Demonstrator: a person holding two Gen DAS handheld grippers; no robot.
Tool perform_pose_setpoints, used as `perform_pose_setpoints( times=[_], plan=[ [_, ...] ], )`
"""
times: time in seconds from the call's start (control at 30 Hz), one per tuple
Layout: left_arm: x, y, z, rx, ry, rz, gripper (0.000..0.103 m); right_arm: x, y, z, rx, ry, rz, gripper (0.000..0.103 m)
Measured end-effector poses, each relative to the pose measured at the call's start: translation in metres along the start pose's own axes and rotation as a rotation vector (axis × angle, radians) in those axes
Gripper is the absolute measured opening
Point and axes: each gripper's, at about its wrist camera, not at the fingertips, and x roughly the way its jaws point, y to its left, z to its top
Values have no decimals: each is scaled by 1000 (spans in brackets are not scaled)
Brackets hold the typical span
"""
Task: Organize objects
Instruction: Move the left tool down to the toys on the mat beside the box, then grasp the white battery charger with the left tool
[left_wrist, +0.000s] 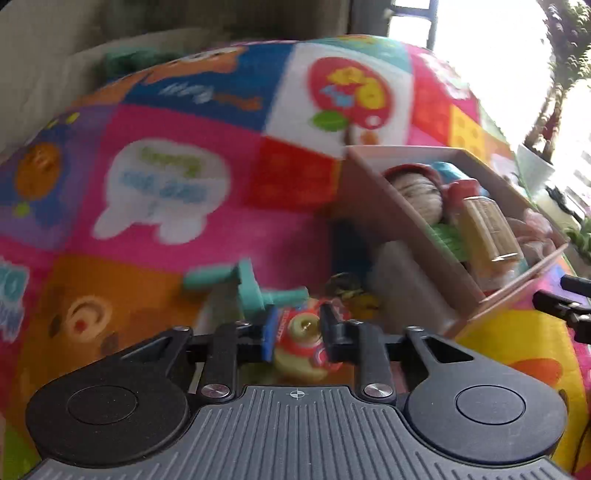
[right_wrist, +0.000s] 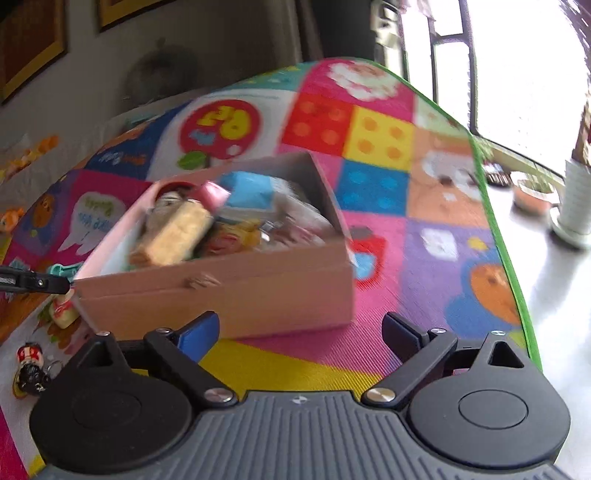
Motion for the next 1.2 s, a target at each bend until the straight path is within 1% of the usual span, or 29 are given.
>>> perform_pose_setpoints(
  times=[0.07,0.1,0.17,0.23,0.3,0.33,0.37,0.47,0.53,0.63,0.67,0.7,0.73,0.77,0.8,0.83,0.87,0.9,0.93,0.97,1.0,1.03,1.1,1.13,1.2],
  plan=[
    [-7,14,-4,-83,0,-52,28,2,9,8,-32,-10,22,96],
    [-11,18,-6,-111,-15,-69,28,5,13,13,-44,-3,38,98],
    [-20,24,-7,-141,-44,-76,28,12,23,20,-63,-3,60,99],
    [-26,28,-8,-163,-59,-79,28,20,34,25,-102,-17,58,99],
    [-29,26,-8,-178,-63,-87,28,29,41,29,-119,-12,50,99],
    [-31,24,-7,-191,-64,-110,28,31,42,31,-118,-11,48,99],
    [-33,22,-6,-209,-63,-152,28,31,43,31,-117,-12,49,99],
    [-28,13,4,-272,-58,-307,28,26,38,27,-111,-22,42,99],
    [-20,0,11,-260,-57,-348,28,21,29,23,-79,-15,35,99],
    [-9,-21,17,-196,-47,-341,28,12,14,17,-38,-10,15,99],
    [-5,-27,17,-176,-38,-335,29,11,10,15,-31,-10,4,99],
    [-2,-30,16,-165,-31,-327,32,9,5,13,-22,-9,-5,99],
    [0,-31,13,-155,-24,-320,29,7,0,11,-9,-7,-14,99],
    [2,-32,11,-143,-15,-299,32,7,-5,10,7,-1,-21,99],
    [3,-31,6,-131,-17,-278,37,7,-10,8,27,8,-24,99],
    [1,-27,2,-131,-26,-277,43,9,-16,8,58,19,-18,99],
    [-1,-24,-1,-136,-29,-267,46,11,-18,10,77,20,-17,99],
    [-5,-17,-3,-141,-35,-247,46,12,-18,10,84,19,-20,99],
    [-9,-12,-6,-138,-38,-207,43,13,-17,10,81,22,-23,99],
    [-11,-8,-8,-125,-34,-136,30,13,-15,10,71,21,-21,99],
    [-12,-4,-10,-119,-30,-90,25,12,-14,9,63,15,-20,99],
    [-13,1,-13,-129,-24,-63,26,11,-13,9,56,11,-20,99],
    [-14,16,-17,-197,-14,-87,26,10,-12,9,51,6,-22,99],
    [-16,21,-18,-232,-16,-112,26,10,-12,9,53,6,-24,99],
    [-20,22,-17,-269,-28,-165,26,10,-13,9,59,9,-24,99]
  ],
)
